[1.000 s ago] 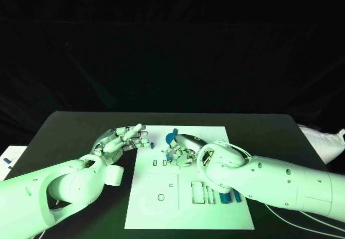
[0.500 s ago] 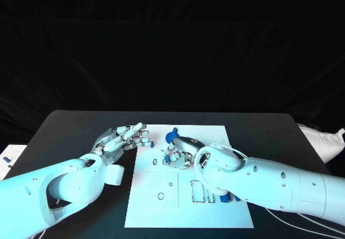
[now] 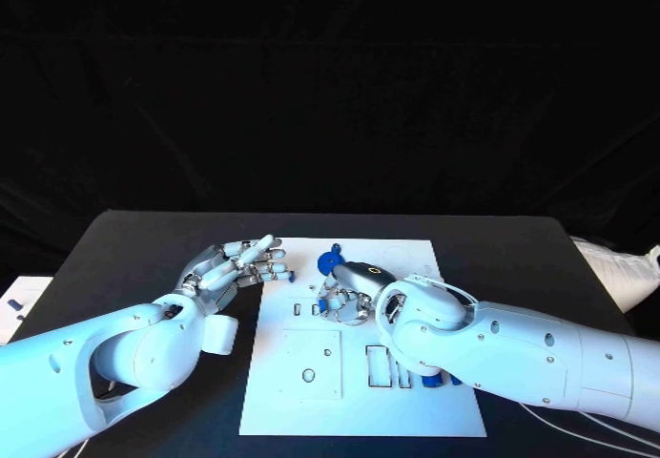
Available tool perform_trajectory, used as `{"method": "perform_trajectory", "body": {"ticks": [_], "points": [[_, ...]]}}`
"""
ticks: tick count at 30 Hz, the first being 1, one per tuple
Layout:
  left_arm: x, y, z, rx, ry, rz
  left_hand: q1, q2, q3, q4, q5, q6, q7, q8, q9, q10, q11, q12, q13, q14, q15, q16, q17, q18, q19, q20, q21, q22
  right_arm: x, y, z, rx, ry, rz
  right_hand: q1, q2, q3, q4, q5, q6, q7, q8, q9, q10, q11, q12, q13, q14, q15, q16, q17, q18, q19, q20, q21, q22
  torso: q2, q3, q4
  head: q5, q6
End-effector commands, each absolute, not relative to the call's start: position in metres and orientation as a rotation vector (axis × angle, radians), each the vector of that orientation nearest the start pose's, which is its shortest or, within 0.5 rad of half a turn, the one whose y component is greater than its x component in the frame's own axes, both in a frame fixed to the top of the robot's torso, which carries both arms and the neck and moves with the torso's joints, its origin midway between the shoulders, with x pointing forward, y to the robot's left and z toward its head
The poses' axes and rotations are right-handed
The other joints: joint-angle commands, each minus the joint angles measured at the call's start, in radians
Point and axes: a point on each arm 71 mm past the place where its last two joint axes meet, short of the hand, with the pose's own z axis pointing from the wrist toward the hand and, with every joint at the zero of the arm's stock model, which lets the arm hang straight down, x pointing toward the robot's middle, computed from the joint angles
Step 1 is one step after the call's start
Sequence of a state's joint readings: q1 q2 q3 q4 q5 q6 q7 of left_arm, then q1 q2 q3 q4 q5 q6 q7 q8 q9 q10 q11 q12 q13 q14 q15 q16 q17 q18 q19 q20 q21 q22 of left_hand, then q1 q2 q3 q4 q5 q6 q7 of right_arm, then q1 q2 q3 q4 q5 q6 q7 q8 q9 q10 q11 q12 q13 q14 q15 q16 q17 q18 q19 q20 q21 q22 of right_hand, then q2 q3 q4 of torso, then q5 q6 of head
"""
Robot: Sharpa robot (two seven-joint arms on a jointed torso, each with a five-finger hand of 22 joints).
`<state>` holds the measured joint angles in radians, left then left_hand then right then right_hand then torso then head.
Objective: Assemble the parts on the task board
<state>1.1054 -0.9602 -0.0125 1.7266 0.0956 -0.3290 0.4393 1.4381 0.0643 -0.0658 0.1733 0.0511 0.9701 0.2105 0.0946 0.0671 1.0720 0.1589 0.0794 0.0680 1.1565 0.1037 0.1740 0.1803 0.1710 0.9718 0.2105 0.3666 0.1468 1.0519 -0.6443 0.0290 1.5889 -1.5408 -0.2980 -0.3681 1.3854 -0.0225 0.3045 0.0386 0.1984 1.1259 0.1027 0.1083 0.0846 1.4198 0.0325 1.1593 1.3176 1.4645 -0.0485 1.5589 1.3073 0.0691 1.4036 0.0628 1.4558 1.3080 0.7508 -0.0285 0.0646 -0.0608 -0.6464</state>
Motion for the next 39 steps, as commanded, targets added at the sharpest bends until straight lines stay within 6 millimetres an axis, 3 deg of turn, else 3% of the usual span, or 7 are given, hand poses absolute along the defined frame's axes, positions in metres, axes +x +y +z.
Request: {"method": "perform_trajectory", "body": {"ticks": [1, 11, 17, 26, 39], "points": [[0.4372, 0.2074, -0.1926, -1.271, 1.407, -1.665, 0.009, 0.001, 0.001, -0.007, 0.002, 0.007, 0.001, -0.006, -0.001, 0.005, -0.002, -0.006, -0.001, 0.008, 0.000, -0.005, 0.002, 0.012, 0.005, 0.001, -0.001, -0.002, 0.4442, -0.0988, -0.2318, -0.135, 1.839, 0.620, -0.010, -0.002, -0.002, 0.006, 0.003, 0.014, -0.004, 0.004, 0.045, 0.012, -0.016, -0.001, 0.008, 0.099, 0.002, -0.001, 0.232, -0.012, -0.004, 0.003, -0.005, 0.004, 0.001, 0.0004, -0.0011, 0.001, -0.001], [0.4374, 0.2072, -0.1927, -1.271, 1.408, -1.666, 0.009, 0.001, 0.001, -0.007, 0.002, 0.007, 0.001, -0.006, -0.001, 0.005, -0.002, -0.006, -0.001, 0.008, 0.000, -0.005, 0.002, 0.012, 0.005, 0.001, -0.001, -0.002, 0.4435, -0.1007, -0.2322, -0.135, 1.847, 0.598, -0.017, -0.006, -0.004, 0.008, 0.002, 0.014, -0.004, 0.004, 0.046, 0.011, -0.016, -0.004, 0.006, 0.099, 0.001, -0.002, 0.231, -0.012, -0.004, 0.003, -0.005, 0.004, 0.000, -0.0006, 0.0014, -0.002, -0.002], [0.4375, 0.2071, -0.1928, -1.271, 1.409, -1.667, 0.009, 0.001, 0.001, -0.007, 0.002, 0.007, 0.001, -0.006, -0.001, 0.005, -0.002, -0.006, -0.001, 0.008, 0.000, -0.005, 0.002, 0.012, 0.005, 0.001, -0.001, -0.002, 0.4435, -0.1019, -0.2329, -0.136, 1.856, 0.584, -0.025, -0.011, -0.007, 0.011, 0.002, 0.013, -0.004, 0.001, 0.047, 0.011, -0.016, -0.005, 0.005, 0.099, 0.001, -0.003, 0.229, -0.012, -0.004, 0.003, -0.006, 0.003, 0.000, -0.0007, -0.0002, 0.000, -0.002], [0.4374, 0.2071, -0.1929, -1.272, 1.411, -1.667, 0.009, 0.001, 0.001, -0.007, 0.002, 0.007, 0.001, -0.006, -0.001, 0.005, -0.002, -0.006, -0.001, 0.008, 0.000, -0.005, 0.002, 0.012, 0.005, 0.001, -0.001, -0.002, 0.4434, -0.1023, -0.2330, -0.144, 1.857, 0.571, -0.053, -0.058, -0.020, 0.018, 0.022, -0.026, 0.012, -0.028, 0.037, -0.011, -0.005, -0.055, -0.023, 0.098, 0.009, -0.003, 0.228, -0.011, -0.009, 0.008, -0.012, -0.005, 0.001, -0.0011, 0.0010, -0.002, 0.000], [0.4375, 0.2073, -0.1931, -1.273, 1.413, -1.666, 0.009, 0.001, 0.001, -0.007, 0.002, 0.007, 0.001, -0.006, -0.001, 0.005, -0.002, -0.006, -0.001, 0.008, 0.000, -0.005, 0.002, 0.012, 0.005, 0.001, -0.001, -0.002, 0.4440, -0.1017, -0.2328, -0.147, 1.850, 0.569, -0.060, -0.077, -0.015, 0.024, 0.022, -0.066, 0.028, -0.047, 0.022, -0.026, 0.008, -0.081, -0.040, 0.098, 0.020, -0.004, 0.227, -0.010, -0.014, 0.018, -0.017, -0.012, 0.001, -0.0003, -0.0002, 0.000, 0.000]]}}
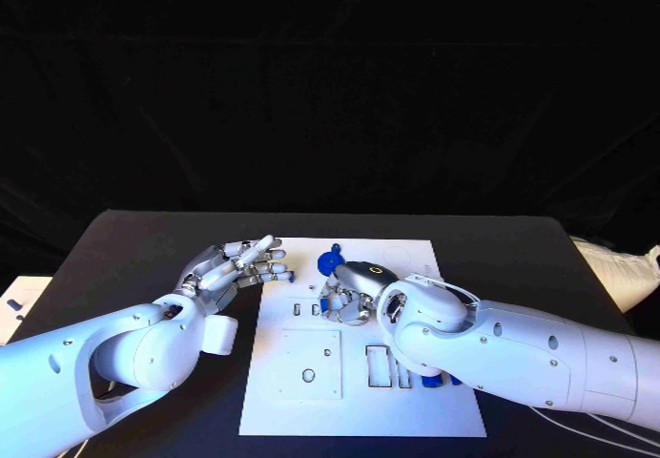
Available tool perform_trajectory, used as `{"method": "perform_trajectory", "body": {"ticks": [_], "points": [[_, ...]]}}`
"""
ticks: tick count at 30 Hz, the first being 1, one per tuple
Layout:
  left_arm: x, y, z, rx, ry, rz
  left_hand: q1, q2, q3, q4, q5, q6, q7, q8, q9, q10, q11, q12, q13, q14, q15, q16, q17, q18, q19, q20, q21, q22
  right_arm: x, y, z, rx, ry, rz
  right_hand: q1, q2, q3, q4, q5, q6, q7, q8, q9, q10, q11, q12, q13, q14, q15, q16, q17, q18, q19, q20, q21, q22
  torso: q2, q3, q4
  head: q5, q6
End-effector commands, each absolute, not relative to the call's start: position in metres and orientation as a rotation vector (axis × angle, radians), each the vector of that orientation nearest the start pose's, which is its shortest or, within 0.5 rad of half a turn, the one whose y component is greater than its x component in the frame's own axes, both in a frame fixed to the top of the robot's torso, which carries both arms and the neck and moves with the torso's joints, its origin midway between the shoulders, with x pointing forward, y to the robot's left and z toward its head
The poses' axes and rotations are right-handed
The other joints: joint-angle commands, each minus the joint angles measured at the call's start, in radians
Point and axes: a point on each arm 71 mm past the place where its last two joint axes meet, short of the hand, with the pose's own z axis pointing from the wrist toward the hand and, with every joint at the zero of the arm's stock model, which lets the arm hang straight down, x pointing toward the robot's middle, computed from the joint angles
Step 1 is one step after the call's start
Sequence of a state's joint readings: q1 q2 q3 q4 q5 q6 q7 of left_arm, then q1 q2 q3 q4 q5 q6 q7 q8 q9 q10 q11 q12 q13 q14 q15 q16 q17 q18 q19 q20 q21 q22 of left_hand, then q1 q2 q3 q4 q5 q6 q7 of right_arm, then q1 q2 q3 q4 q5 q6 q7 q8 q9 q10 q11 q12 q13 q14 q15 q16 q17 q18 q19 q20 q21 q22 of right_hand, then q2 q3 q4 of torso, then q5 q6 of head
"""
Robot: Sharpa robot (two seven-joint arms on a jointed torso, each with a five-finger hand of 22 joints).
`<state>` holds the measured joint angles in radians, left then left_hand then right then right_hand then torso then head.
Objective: Assemble the parts on the task board
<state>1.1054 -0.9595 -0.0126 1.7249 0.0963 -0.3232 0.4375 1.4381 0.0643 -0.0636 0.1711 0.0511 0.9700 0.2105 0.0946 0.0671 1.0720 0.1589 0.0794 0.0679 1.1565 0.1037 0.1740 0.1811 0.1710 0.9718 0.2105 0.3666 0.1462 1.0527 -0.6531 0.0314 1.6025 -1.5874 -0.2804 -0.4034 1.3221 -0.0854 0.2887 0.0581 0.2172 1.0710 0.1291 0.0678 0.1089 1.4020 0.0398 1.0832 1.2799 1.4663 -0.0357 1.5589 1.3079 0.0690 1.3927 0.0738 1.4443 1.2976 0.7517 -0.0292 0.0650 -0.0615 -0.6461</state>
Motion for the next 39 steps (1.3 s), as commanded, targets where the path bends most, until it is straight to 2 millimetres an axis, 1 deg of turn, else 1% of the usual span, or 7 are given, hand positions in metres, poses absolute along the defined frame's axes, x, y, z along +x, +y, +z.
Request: {"method": "perform_trajectory", "body": {"ticks": [1, 7, 14, 22, 29, 35, 39], "points": [[0.438, 0.207, -0.193, -1.273, 1.413, -1.666, 0.009, 0.001, -0.001, -0.005, 0.002, 0.007, 0.001, -0.006, -0.001, 0.005, -0.002, -0.006, -0.001, 0.008, 0.000, -0.005, 0.001, 0.012, 0.005, 0.001, -0.001, -0.001, 0.444, -0.102, -0.233, -0.146, 1.849, 0.569, 0.003, -0.016, 0.001, 0.005, 0.002, -0.013, 0.002, -0.006, -0.004, -0.009, 0.002, -0.007, -0.003, 0.096, 0.008, -0.004, 0.226, -0.009, -0.003, 0.007, -0.005, -0.001, 0.000, 0.0002, -0.0005, 0.000, 0.000], [0.438, 0.207, -0.193, -1.273, 1.414, -1.667, 0.009, 0.002, -0.002, -0.006, 0.002, 0.007, 0.001, -0.007, -0.001, 0.005, -0.001, -0.007, -0.001, 0.009, 0.000, -0.006, 0.002, 0.011, 0.005, 0.001, -0.001, -0.001, 0.444, -0.102, -0.232, -0.141, 1.838, 0.575, -0.007, -0.033, -0.006, 0.012, 0.001, -0.036, 0.009, -0.006, -0.011, -0.013, 0.008, -0.014, -0.009, 0.095, 0.014, -0.005, 0.224, -0.009, -0.005, 0.013, -0.008, -0.005, 0.001, 0.0003, -0.0002, 0.000, -0.001], [0.438, 0.207, -0.193, -1.273, 1.415, -1.668, 0.009, 0.002, -0.002, -0.006, 0.002, 0.007, 0.001, -0.007, -0.001, 0.005, -0.001, -0.007, -0.001, 0.009, 0.000, -0.006, 0.002, 0.011, 0.005, 0.001, -0.001, -0.001, 0.443, -0.101, -0.231, -0.139, 1.827, 0.585, -0.022, -0.054, -0.031, 0.026, -0.007, -0.067, 0.014, -0.006, -0.021, -0.020, 0.014, -0.024, -0.017, 0.094, 0.020, -0.008, 0.219, -0.007, -0.010, 0.019, -0.014, -0.013, 0.001, 0.0004, -0.0005, 0.000, 0.000], [0.438, 0.207, -0.193, -1.273, 1.415, -1.668, 0.009, 0.002, -0.002, -0.006, 0.002, 0.007, 0.001, -0.007, -0.001, 0.005, -0.001, -0.007, -0.001, 0.009, 0.000, -0.006, 0.002, 0.011, 0.005, 0.001, -0.001, -0.001, 0.442, -0.099, -0.227, -0.119, 1.788, 0.613, -0.028, -0.062, -0.053, 0.042, -0.019, -0.082, 0.016, -0.004, -0.025, -0.022, 0.016, -0.023, -0.019, 0.094, 0.022, -0.009, 0.217, -0.006, -0.011, 0.022, -0.016, -0.016, 0.001, 0.0002, -0.0004, -0.001, 0.000], [0.438, 0.208, -0.194, -1.273, 1.415, -1.668, 0.009, 0.002, -0.002, -0.006, 0.002, 0.007, 0.001, -0.007, -0.001, 0.005, -0.001, -0.007, -0.001, 0.009, 0.000, -0.006, 0.002, 0.011, 0.005, 0.001, -0.001, -0.001, 0.438, -0.099, -0.216, -0.052, 1.646, 0.718, -0.029, -0.070, -0.080, 0.059, -0.020, -0.091, 0.017, -0.003, -0.028, -0.023, 0.017, -0.022, -0.021, 0.093, 0.023, -0.011, 0.213, -0.005, -0.014, 0.023, -0.020, -0.021, 0.001, 0.0011, -0.0003, -0.001, 0.002], [0.439, 0.208, -0.195, -1.279, 1.422, -1.660, 0.007, 0.005, -0.003, -0.010, 0.002, 0.010, -0.001, -0.010, -0.001, 0.009, -0.004, -0.009, -0.001, 0.025, -0.004, -0.002, 0.011, 0.013, 0.015, -0.001, 0.004, 0.000, 0.436, -0.103, -0.206, -0.004, 1.545, 0.827, -0.017, -0.069, -0.101, 0.074, -0.019, -0.109, 0.020, -0.005, -0.032, -0.025, 0.020, -0.022, -0.023, 0.093, 0.025, -0.012, 0.212, -0.004, -0.017, 0.025, -0.023, -0.026, 0.000, 0.0013, -0.0005, 0.001, 0.003], [0.440, 0.209, -0.197, -1.286, 1.448, -1.638, 0.004, 0.007, -0.009, -0.017, 0.002, 0.014, -0.007, -0.017, -0.001, 0.028, -0.013, -0.008, 0.002, 0.079, -0.019, 0.020, 0.040, 0.013, 0.052, -0.016, 0.027, 0.009, 0.436, -0.109, -0.199, 0.056, 1.552, 0.922, -0.018, -0.070, -0.161, 0.115, -0.013, -0.121, 0.024, -0.003, -0.035, -0.029, 0.025, -0.022, -0.026, 0.091, 0.029, -0.016, 0.205, -0.002, -0.024, 0.029, -0.031, -0.038, 0.000, 0.0019, -0.0013, 0.002, 0.004]]}}
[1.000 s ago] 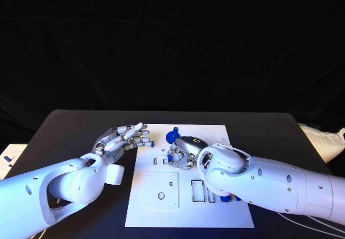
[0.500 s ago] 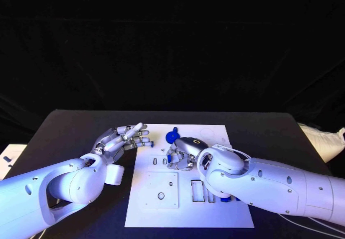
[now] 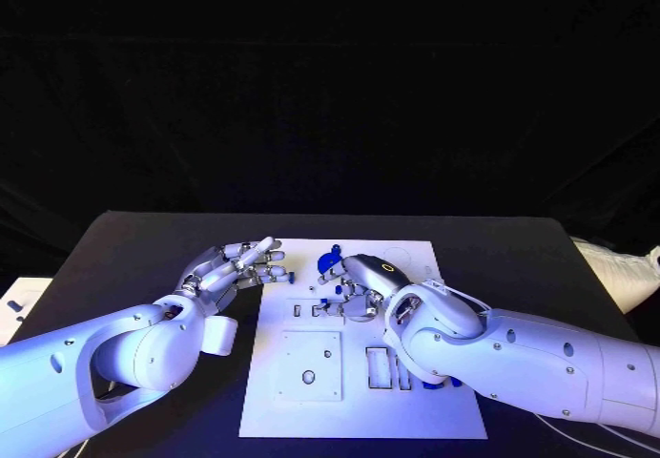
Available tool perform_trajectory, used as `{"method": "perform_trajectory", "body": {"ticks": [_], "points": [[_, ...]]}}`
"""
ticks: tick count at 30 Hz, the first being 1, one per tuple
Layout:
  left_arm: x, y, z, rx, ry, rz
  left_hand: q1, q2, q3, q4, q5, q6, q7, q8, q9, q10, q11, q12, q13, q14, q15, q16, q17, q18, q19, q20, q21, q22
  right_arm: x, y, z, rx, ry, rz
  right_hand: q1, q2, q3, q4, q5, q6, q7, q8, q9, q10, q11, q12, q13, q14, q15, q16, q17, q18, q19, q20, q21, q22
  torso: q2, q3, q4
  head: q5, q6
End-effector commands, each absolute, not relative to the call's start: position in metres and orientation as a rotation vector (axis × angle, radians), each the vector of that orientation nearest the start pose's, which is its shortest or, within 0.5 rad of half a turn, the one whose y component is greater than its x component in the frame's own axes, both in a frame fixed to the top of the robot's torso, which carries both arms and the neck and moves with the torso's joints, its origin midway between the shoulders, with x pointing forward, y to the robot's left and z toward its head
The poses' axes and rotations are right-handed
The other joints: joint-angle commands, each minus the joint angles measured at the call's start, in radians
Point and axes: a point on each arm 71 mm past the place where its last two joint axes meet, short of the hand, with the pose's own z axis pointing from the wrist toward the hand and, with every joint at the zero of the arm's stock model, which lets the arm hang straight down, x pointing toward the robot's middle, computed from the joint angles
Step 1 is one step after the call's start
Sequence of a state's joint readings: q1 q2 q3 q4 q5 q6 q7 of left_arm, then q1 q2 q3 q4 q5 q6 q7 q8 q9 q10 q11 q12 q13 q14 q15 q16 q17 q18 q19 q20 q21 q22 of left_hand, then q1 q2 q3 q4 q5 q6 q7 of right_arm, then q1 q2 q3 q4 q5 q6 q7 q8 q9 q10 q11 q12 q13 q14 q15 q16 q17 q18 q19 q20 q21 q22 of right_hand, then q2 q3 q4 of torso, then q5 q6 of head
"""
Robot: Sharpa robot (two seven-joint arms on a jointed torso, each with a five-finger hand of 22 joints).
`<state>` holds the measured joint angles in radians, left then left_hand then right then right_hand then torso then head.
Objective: Assemble the parts on the task board
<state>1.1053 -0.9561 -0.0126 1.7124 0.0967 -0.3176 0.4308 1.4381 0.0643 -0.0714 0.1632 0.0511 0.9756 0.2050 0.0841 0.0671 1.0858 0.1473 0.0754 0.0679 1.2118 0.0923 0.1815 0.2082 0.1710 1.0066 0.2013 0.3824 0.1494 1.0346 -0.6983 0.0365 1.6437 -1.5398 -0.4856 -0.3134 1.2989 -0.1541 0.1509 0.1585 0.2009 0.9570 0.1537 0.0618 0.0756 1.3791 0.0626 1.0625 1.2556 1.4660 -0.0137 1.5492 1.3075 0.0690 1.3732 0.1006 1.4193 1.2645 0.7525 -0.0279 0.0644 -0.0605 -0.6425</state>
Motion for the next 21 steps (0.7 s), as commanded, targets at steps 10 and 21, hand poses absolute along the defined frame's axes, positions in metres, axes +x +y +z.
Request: {"method": "perform_trajectory", "body": {"ticks": [10, 21], "points": [[0.442, 0.209, -0.210, -1.164, 1.741, -1.459, -0.016, 0.011, -0.015, -0.010, 0.004, 0.050, -0.030, -0.003, 0.003, 0.136, -0.049, 0.026, 0.024, 0.257, -0.074, 0.206, 0.187, 0.013, 0.187, -0.073, 0.178, 0.093, 0.442, -0.147, -0.156, 0.209, 1.551, 1.143, 0.053, 0.045, -0.106, 0.058, 0.027, -0.019, 0.004, 0.005, -0.002, -0.038, 0.006, -0.034, -0.027, 0.083, 0.011, -0.025, 0.173, 0.010, -0.040, 0.006, -0.040, -0.060, -0.007, 0.0072, -0.0021, 0.007, -0.003], [0.459, 0.200, -0.195, -0.693, 2.251, -0.934, -0.057, -0.015, 0.055, 0.027, 0.011, 0.103, -0.089, 0.097, 0.038, 0.263, -0.141, 0.529, 0.439, 0.344, -0.140, 1.329, 1.288, -0.082, 0.389, -0.138, 0.853, 0.861, 0.462, -0.217, -0.118, 0.445, 1.411, 1.140, 0.086, 0.083, -0.107, 0.049, 0.077, 0.006, -0.003, 0.013, 0.004, -0.041, -0.001, -0.041, -0.038, 0.077, 0.004, -0.040, 0.149, 0.013, -0.047, 0.001, -0.052, -0.075, -0.031, 0.0216, -0.0088, 0.019, -0.015]]}}
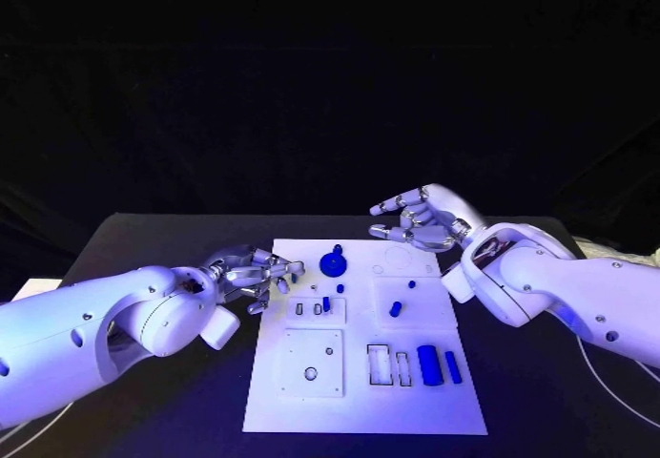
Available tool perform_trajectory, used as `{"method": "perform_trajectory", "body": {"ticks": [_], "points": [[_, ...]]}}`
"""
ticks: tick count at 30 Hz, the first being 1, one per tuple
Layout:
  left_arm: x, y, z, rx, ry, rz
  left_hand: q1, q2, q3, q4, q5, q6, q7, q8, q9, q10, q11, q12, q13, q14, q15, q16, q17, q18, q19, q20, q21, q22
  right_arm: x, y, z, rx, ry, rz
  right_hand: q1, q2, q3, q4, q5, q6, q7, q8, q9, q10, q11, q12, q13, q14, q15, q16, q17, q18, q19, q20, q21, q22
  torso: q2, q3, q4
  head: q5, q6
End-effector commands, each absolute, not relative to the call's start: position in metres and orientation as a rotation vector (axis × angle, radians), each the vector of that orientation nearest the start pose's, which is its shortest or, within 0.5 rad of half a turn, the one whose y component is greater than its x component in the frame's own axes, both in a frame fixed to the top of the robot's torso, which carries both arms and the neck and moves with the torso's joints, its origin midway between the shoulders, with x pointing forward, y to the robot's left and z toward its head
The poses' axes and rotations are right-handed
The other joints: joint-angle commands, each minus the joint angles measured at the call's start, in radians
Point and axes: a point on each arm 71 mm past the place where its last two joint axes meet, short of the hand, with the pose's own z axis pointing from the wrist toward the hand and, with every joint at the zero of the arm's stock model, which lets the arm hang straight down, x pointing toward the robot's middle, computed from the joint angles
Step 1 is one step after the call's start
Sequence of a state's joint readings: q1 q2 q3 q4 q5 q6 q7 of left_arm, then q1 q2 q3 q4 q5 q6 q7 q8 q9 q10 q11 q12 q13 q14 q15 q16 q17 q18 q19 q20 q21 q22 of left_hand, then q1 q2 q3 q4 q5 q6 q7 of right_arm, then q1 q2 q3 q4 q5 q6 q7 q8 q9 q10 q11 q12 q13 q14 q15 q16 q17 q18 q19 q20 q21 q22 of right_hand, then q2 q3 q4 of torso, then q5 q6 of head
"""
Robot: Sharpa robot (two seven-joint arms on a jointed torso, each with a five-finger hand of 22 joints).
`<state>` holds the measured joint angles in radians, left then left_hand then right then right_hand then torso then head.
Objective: Assemble the parts on the task board
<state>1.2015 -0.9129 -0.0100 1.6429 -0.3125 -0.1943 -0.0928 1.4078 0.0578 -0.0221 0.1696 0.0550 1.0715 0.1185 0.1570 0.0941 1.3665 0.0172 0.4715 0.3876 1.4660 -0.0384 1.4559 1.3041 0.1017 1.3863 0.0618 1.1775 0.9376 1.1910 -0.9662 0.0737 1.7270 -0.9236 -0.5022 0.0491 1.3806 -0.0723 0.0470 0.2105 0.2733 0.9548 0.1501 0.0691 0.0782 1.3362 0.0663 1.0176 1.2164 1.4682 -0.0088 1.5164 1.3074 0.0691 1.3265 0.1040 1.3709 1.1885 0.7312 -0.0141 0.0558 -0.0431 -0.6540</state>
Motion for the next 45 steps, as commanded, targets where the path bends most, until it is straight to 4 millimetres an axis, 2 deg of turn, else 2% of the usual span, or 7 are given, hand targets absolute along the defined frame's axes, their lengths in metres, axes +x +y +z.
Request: {"method": "perform_trajectory", "body": {"ticks": [1, 3, 4, 11, 16, 20, 45], "points": [[0.461, 0.199, -0.193, -0.659, 2.265, -0.892, -0.050, -0.016, 0.003, 0.038, 0.009, 0.010, -0.014, 0.045, 0.021, -0.020, -0.005, 0.264, 0.247, 0.096, 0.002, 0.085, 0.229, -0.014, 0.018, -0.009, 0.097, 0.126, 0.462, -0.221, -0.117, 0.454, 1.405, 1.134, 0.004, 0.001, -0.003, -0.003, 0.006, 0.009, 0.001, 0.006, 0.001, 0.002, -0.005, 0.004, 0.001, 0.075, -0.001, -0.007, 0.149, 0.013, 0.000, -0.003, -0.003, 0.001, -0.012, 0.0096, -0.0002, 0.003, -0.005], [0.469, 0.195, -0.185, -0.566, 2.281, -0.774, -0.092, -0.030, -0.004, 0.074, 0.001, 0.003, -0.021, 0.100, 0.051, -0.031, -0.001, 0.507, 0.488, 0.105, -0.005, 0.115, 0.267, -0.029, 0.036, -0.006, 0.174, 0.235, 0.464, -0.229, -0.116, 0.474, 1.393, 1.120, 0.004, 0.001, -0.003, -0.003, 0.006, 0.010, 0.000, 0.006, 0.001, 0.002, -0.005, 0.005, 0.001, 0.075, -0.001, -0.007, 0.148, 0.013, 0.000, -0.003, -0.003, 0.001, -0.015, 0.0131, -0.0009, 0.005, -0.007], [0.472, 0.192, -0.182, -0.532, 2.279, -0.732, -0.109, -0.036, -0.013, 0.087, 0.001, 0.007, -0.026, 0.117, 0.062, -0.017, -0.004, 0.565, 0.548, 0.105, -0.011, 0.115, 0.267, -0.035, 0.046, -0.004, 0.194, 0.267, 0.465, -0.231, -0.116, 0.480, 1.391, 1.114, 0.004, 0.001, -0.003, -0.003, 0.006, 0.010, 0.000, 0.006, 0.001, 0.002, -0.005, 0.005, 0.001, 0.075, -0.001, -0.007, 0.148, 0.013, 0.000, -0.003, -0.003, 0.001, -0.017, 0.0144, -0.0017, 0.006, -0.008], [0.490, 0.172, -0.167, -0.386, 2.287, -0.547, -0.200, -0.023, -0.085, 0.117, -0.001, -0.010, -0.060, 0.285, 0.193, 0.022, -0.029, 0.792, 0.790, 0.105, -0.032, 0.115, 0.267, -0.056, 0.085, -0.021, 0.280, 0.407, 0.468, -0.238, -0.118, 0.503, 1.394, 1.089, 0.003, 0.002, -0.006, -0.003, 0.008, 0.012, 0.000, 0.007, 0.002, 0.002, -0.005, 0.002, -0.001, 0.074, -0.001, -0.010, 0.144, 0.013, -0.001, -0.003, -0.005, -0.001, -0.025, 0.0212, 0.0015, 0.011, -0.011], [0.500, 0.154, -0.166, -0.305, 2.306, -0.452, -0.228, 0.003, -0.131, 0.117, -0.004, -0.060, -0.068, 0.378, 0.292, 0.028, -0.038, 0.824, 0.829, 0.105, -0.038, 0.115, 0.267, -0.063, 0.097, -0.027, 0.302, 0.448, 0.469, -0.239, -0.119, 0.512, 1.402, 1.076, 0.003, 0.002, -0.006, -0.002, 0.008, 0.013, 0.000, 0.007, 0.002, 0.001, -0.005, 0.000, -0.003, 0.074, -0.001, -0.011, 0.142, 0.014, -0.002, -0.003, -0.006, -0.004, -0.029, 0.0233, 0.0039, 0.012, -0.013], [0.505, 0.143, -0.167, -0.260, 2.312, -0.400, -0.245, 0.013, -0.160, 0.121, -0.002, -0.081, -0.071, 0.411, 0.334, 0.032, -0.040, 0.834, 0.842, 0.105, -0.040, 0.115, 0.267, -0.066, 0.103, -0.029, 0.311, 0.465, 0.469, -0.238, -0.121, 0.514, 1.409, 1.070, 0.002, 0.002, -0.008, -0.001, 0.009, 0.014, -0.001, 0.008, 0.002, 0.001, -0.005, -0.001, -0.003, 0.073, -0.001, -0.012, 0.141, 0.014, -0.003, -0.004, -0.007, -0.005, -0.029, 0.0241, 0.0044, 0.015, -0.016], [0.520, 0.102, -0.179, -0.120, 2.384, -0.306, -0.251, 0.021, -0.195, 0.120, -0.004, -0.116, -0.069, 0.437, 0.381, 0.026, -0.038, 0.831, 0.842, 0.105, -0.040, 0.115, 0.267, -0.066, 0.102, -0.029, 0.312, 0.467, 0.471, -0.235, -0.126, 0.514, 1.447, 1.056, 0.003, 0.000, -0.014, -0.003, 0.016, 0.017, -0.002, 0.008, 0.003, -0.002, -0.007, -0.006, -0.008, 0.072, -0.003, -0.016, 0.135, 0.016, -0.007, -0.005, -0.011, -0.012, -0.025, 0.0204, 0.0114, 0.011, -0.032]]}}
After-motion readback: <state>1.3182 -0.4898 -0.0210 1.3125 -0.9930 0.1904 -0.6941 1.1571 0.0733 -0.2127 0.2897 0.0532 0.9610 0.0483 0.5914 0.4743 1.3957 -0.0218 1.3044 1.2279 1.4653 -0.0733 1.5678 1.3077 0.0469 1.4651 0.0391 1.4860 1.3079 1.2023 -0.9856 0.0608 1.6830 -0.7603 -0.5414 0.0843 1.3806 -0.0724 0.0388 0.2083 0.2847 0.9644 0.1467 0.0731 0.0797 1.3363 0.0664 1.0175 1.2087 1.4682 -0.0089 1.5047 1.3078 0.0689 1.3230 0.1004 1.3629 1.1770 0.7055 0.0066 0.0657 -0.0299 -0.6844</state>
